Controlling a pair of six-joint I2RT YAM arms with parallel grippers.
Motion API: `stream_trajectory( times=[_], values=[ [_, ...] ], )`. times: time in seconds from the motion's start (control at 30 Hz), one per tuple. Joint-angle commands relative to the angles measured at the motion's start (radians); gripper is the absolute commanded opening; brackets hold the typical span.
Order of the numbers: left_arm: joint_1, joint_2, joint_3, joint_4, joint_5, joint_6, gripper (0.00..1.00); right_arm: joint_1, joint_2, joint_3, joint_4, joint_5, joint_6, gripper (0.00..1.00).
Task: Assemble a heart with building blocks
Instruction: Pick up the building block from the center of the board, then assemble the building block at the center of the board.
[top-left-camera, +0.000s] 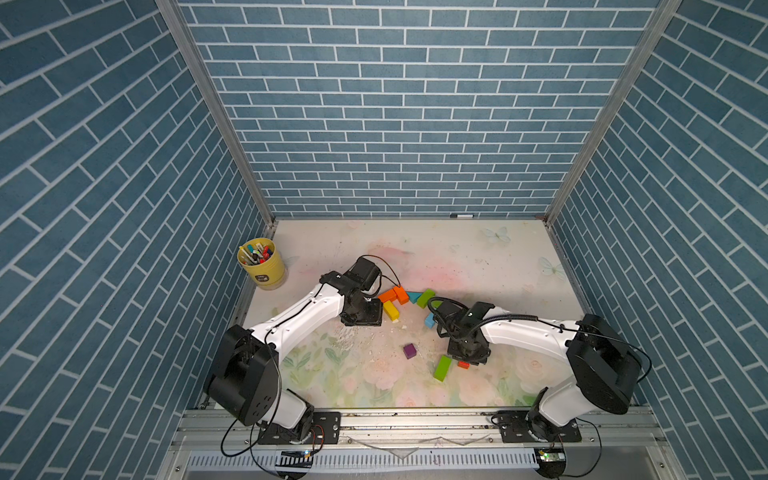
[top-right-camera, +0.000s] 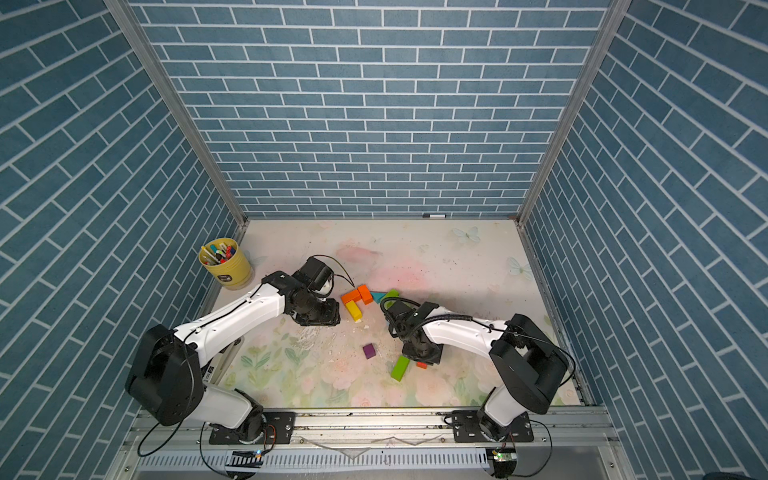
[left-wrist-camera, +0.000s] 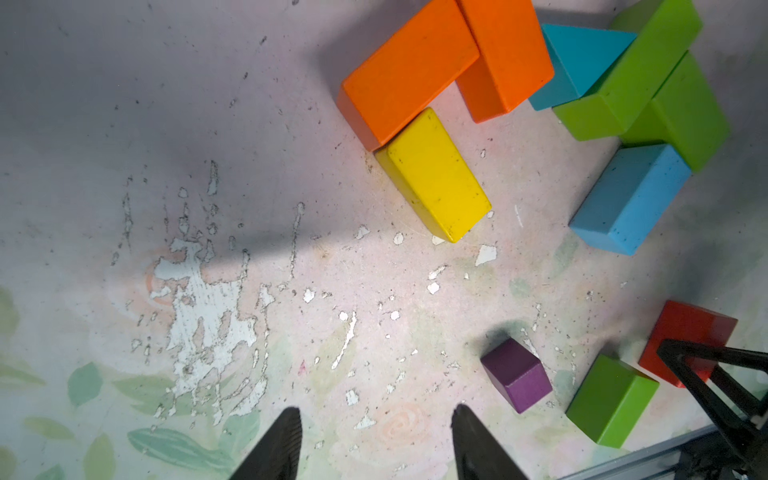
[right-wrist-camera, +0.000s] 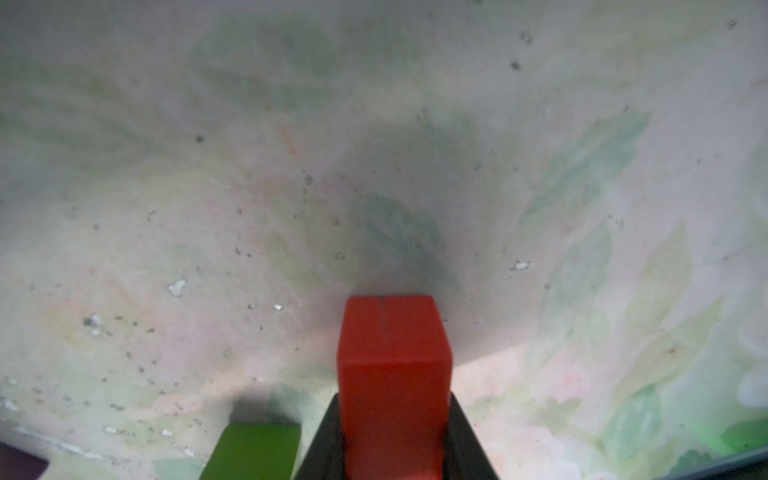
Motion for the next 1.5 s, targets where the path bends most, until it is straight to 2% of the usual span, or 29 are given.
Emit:
stream_trajectory(
  times=[0.0,0.13,0.27,0.37,0.5,0.63,0.77,0.97,1.2,1.33,1.37,1.47],
  values=[
    [-0.007,-0.011,0.02,-0.017,-0.032,0.003,0.6,0.001,-0.012,0.043,-0.01,0.057,-0.093,0.11],
    [-0.003,-0.045,-0.003,-0.021,-0.105,-0.047,0.6,0.016,-0.001,0.175,-0.037,0.03,-0.429,0.02],
    [0.024,-0.094,-0.042,-0.01,-0.134,-0.098,0.6,0.069,0.098,0.352,-0.08,-0.021,-0.723,0.02],
    [0.058,-0.141,-0.074,-0.009,-0.136,-0.119,0.6,0.075,0.213,0.457,-0.099,-0.077,-0.851,0.01],
    [0.092,-0.195,-0.11,-0.02,-0.133,-0.122,0.61,0.074,0.327,0.576,-0.108,-0.104,-0.951,0.0],
    [0.111,-0.209,-0.131,-0.027,-0.124,-0.115,0.61,0.073,0.435,0.695,-0.135,-0.114,-0.986,0.0],
    [0.119,-0.213,-0.138,-0.025,-0.116,-0.114,0.61,0.07,0.506,0.731,-0.147,-0.098,-0.993,0.0],
    [0.123,-0.21,-0.135,-0.022,-0.112,-0.109,0.61,0.08,0.495,0.667,-0.121,-0.111,-0.978,0.0],
    [0.133,-0.199,-0.129,-0.025,-0.118,-0.105,0.6,0.141,0.466,0.625,-0.094,-0.215,-0.969,0.0],
    [0.137,-0.197,-0.13,-0.024,-0.112,-0.109,0.61,0.139,0.462,0.617,-0.083,-0.183,-0.951,0.0],
    [0.137,-0.197,-0.13,-0.023,-0.11,-0.109,0.61,0.135,0.466,0.626,-0.089,-0.158,-0.947,0.02],
    [0.137,-0.197,-0.13,-0.022,-0.109,-0.107,0.61,0.118,0.484,0.654,-0.101,-0.143,-0.942,0.22]
  ],
)
